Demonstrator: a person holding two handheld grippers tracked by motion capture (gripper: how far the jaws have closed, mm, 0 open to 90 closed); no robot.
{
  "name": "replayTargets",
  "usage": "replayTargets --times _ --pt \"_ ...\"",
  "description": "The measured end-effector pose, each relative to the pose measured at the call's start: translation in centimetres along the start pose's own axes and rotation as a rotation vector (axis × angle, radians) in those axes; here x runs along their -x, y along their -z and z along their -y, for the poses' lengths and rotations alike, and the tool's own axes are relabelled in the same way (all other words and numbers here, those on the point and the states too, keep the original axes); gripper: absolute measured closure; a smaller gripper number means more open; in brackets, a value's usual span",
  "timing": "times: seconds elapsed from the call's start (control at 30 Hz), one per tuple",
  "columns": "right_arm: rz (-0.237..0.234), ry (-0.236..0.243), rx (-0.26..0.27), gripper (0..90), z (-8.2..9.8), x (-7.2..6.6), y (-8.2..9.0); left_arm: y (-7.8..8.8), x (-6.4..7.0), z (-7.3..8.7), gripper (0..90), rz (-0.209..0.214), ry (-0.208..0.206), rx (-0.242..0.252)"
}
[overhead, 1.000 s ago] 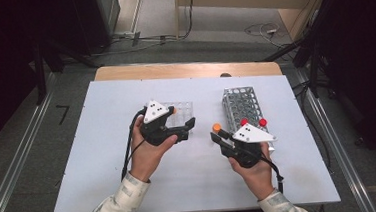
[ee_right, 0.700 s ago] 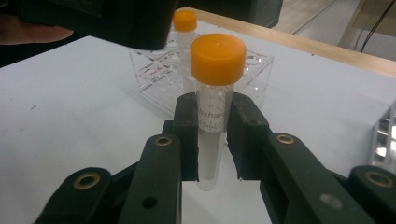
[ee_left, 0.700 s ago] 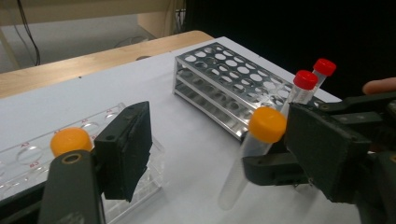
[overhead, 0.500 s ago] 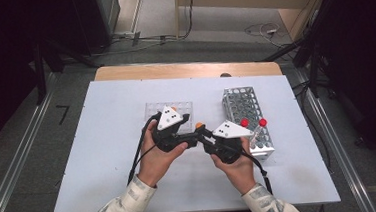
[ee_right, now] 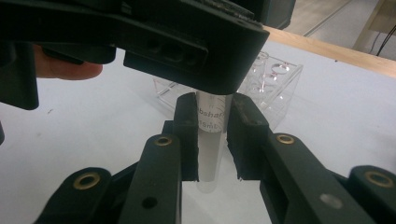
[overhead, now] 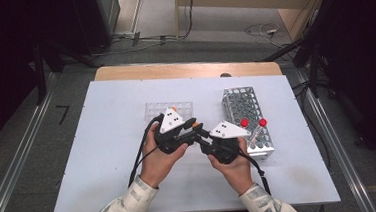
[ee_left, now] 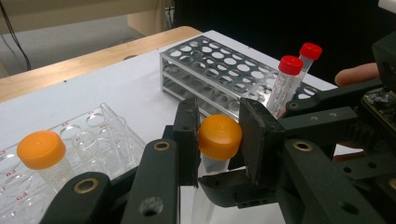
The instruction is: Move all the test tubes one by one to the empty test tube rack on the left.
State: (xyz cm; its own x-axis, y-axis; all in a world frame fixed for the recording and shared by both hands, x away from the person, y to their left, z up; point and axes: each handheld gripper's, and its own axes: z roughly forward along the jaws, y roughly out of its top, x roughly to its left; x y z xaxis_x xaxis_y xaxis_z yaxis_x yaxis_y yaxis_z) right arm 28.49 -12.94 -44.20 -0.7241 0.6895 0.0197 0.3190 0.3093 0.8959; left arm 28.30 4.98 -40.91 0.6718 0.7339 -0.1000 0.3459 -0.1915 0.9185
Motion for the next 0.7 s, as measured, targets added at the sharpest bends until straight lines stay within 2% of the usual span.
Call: replayTargets --times 0.23,0.37,0.5,0.6,0.7 --pt "-0.003 -0.008 0.004 69.2 0.0 0.0 0.1 0.1 -0.1 -0.1 71.0 0.001 0.003 0.008" --pt "-0.023 -0.045 -0.006 54.8 0.0 0.2 0.1 0.3 -0.2 -0.1 71.1 -0.004 0.011 0.017" --pt "-0.039 -0.050 0.008 37.2 -0.1 0.1 0.5 0.6 -0.5 -0.3 71.2 -0.008 0.015 0.028" --pt "-0.049 -0.040 0.013 31.7 -0.1 -0.1 1.1 0.8 -0.7 -0.5 71.2 -0.015 0.015 0.034" --pt "-0.060 -0.033 0.013 31.5 0.1 -0.3 1.9 1.2 -1.0 -0.7 71.2 -0.027 0.022 0.042"
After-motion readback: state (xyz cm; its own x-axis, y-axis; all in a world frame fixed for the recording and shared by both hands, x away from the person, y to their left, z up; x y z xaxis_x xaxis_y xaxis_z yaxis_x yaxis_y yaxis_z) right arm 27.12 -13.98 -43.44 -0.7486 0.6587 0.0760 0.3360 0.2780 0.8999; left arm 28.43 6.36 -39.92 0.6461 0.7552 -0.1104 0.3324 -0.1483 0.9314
